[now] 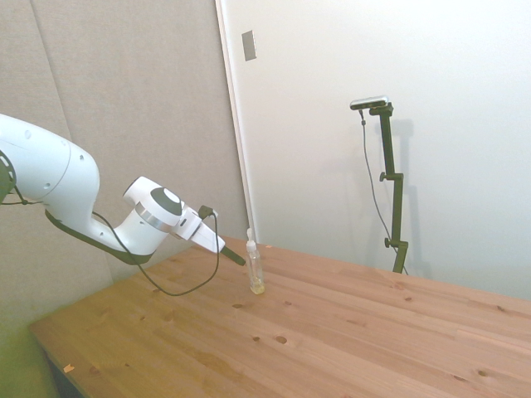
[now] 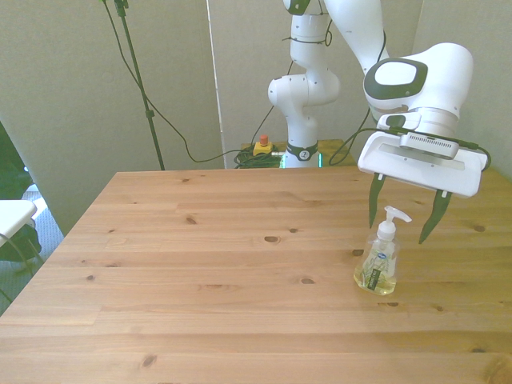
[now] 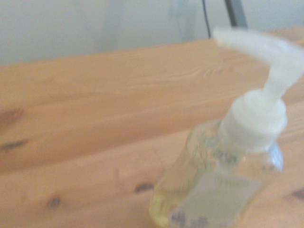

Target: Stand the sanitizer

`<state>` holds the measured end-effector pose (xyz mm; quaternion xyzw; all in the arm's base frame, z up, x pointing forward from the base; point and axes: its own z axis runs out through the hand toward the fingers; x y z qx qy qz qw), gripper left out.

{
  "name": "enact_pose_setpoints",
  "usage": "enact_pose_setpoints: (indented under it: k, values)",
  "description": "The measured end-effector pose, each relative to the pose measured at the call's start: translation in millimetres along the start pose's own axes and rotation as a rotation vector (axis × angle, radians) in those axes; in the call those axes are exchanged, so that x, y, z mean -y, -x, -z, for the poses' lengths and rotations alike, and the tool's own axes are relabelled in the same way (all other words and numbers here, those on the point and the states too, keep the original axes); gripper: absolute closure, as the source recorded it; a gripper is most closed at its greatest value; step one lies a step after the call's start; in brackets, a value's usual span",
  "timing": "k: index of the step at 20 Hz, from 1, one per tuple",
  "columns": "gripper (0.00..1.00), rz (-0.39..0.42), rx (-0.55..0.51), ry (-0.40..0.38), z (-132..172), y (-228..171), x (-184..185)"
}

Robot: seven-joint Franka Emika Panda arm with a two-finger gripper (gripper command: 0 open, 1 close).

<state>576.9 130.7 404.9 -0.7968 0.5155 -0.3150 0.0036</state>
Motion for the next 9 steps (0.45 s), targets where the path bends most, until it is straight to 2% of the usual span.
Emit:
enact_pose_setpoints:
  k: [5, 9]
  values:
    - [0.00, 0.135, 0.192, 0.120, 20.5, 18.2, -18.5]
    - [0.00, 0.257, 0.357, 0.223, 43.2, 15.7, -32.6]
